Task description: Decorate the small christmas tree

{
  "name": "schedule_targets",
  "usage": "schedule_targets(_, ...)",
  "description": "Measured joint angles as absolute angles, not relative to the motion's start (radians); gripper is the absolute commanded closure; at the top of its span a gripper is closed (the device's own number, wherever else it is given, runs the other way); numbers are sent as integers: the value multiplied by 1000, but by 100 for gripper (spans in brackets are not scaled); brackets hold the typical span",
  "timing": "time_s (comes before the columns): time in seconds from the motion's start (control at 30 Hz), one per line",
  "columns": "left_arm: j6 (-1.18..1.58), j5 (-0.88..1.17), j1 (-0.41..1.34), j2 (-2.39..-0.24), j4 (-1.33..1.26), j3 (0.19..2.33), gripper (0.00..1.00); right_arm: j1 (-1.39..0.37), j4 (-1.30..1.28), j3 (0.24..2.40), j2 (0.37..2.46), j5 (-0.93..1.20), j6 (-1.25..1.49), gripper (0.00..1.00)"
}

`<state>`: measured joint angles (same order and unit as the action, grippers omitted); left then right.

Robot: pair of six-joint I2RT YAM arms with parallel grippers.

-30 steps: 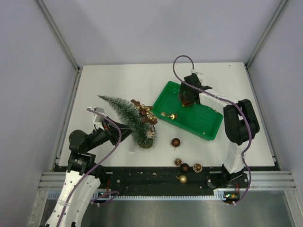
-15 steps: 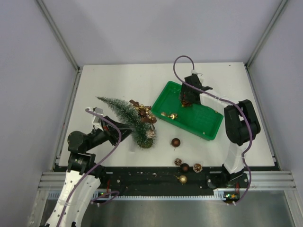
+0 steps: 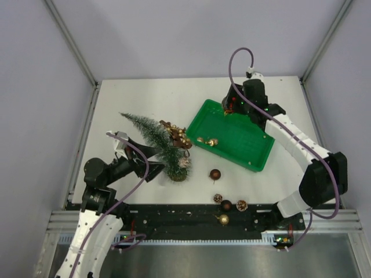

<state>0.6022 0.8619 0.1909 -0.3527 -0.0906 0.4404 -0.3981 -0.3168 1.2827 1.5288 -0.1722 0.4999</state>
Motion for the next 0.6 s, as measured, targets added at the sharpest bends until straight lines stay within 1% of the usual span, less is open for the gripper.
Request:
schedule_targets(0.2, 529, 778, 192, -337, 90, 537, 1, -401, -343, 1300, 1437, -104, 499, 49)
schedule_targets(0.6, 427, 487, 193, -333, 443, 764, 1, -501, -422, 1556, 1433, -77, 488, 48)
